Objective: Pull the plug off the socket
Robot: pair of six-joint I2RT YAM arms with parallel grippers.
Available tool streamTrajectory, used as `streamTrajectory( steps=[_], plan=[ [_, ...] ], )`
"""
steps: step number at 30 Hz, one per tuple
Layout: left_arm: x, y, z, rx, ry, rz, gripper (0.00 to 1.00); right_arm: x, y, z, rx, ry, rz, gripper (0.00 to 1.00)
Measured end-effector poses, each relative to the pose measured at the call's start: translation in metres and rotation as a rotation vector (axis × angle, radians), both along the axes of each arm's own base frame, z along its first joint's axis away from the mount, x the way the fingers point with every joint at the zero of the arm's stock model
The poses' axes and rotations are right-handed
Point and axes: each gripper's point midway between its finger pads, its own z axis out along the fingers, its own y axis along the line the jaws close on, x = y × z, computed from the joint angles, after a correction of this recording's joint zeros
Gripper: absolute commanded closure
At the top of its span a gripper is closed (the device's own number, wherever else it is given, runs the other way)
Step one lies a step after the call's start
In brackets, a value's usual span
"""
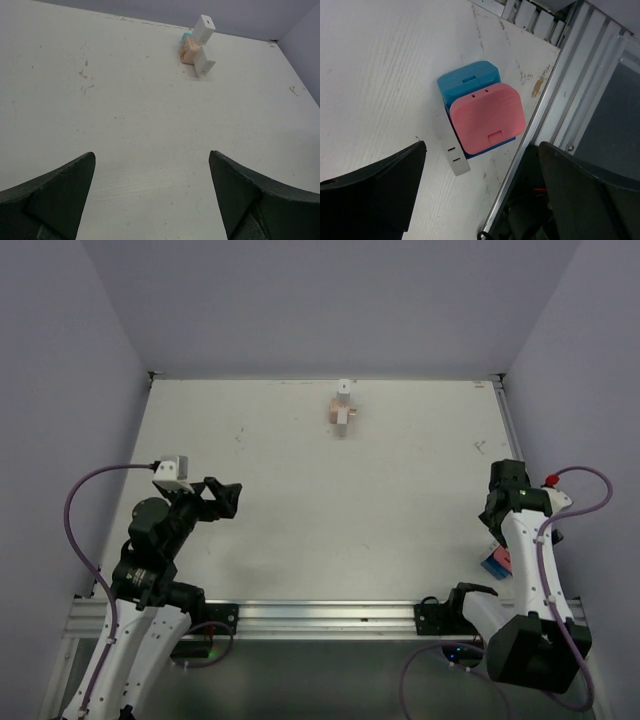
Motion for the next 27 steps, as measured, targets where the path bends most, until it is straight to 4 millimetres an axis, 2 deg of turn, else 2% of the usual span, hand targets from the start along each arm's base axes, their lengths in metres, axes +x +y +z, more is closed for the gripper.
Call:
streamTrajectory(
  steps=[9, 18, 23, 27],
  plan=[
    [-0.002, -0.001, 0.005, -0.003, -0.024, -0.007, 0.00, -0.005, -0.007, -0.027, 0.117, -0.006, -0.125, 0.01],
    [-0.002, -0.001, 0.005, -0.003, -0.023, -0.007, 0.00, -0.006, -0.019, -0.034, 0.145, -0.040, -0.198, 0.01],
    [-0.002, -0.001, 0.005, -0.003, -0.023, -0.007, 0.00, -0.008, -0.016, -0.046, 0.161, -0.036, -0.199, 0.01],
    [-0.001, -0.001, 0.004, -0.002, -0.019, -0.007, 0.00, -0.008, -0.018, -0.046, 0.151, -0.051, -0.199, 0.01]
  ],
)
